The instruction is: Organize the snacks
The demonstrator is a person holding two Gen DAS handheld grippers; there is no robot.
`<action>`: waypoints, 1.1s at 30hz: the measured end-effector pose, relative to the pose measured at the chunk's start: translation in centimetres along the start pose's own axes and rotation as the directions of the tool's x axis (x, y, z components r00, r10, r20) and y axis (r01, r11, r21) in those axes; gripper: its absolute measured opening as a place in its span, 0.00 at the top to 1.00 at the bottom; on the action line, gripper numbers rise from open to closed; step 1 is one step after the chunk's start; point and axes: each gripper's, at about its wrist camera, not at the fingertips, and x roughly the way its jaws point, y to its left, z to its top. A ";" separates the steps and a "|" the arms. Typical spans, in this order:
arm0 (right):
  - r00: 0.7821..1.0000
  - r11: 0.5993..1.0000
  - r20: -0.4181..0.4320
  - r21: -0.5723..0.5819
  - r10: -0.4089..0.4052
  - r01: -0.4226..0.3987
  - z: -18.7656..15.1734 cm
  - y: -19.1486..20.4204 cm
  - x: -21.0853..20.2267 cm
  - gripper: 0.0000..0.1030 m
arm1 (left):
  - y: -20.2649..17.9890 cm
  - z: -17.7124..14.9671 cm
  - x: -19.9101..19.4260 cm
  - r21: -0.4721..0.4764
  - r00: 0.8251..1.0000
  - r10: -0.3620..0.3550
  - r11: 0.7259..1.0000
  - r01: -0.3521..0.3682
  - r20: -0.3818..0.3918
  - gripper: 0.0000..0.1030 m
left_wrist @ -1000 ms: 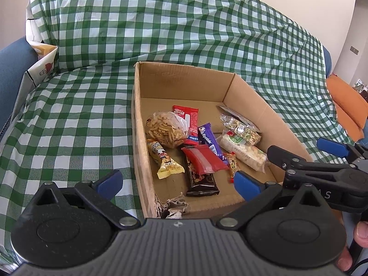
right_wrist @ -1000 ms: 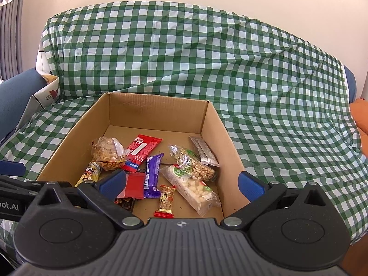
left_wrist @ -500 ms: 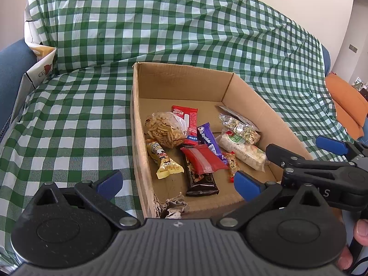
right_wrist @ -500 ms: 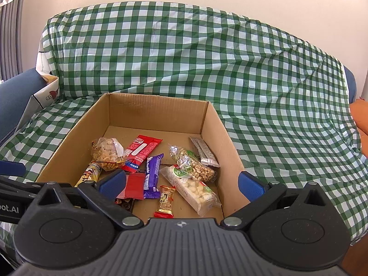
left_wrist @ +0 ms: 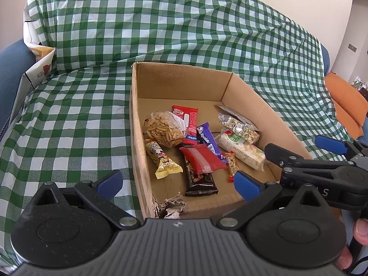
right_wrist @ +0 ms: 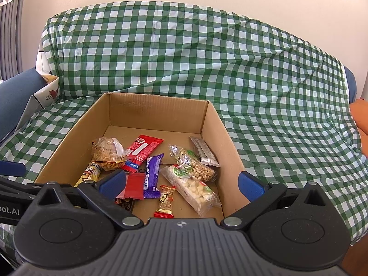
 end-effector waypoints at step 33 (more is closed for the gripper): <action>0.999 1.000 -0.035 0.022 -0.004 0.004 0.3 -0.2 1.2 0.01 | -0.7 0.2 0.1 0.044 0.997 -0.008 0.999 0.005 0.072 0.00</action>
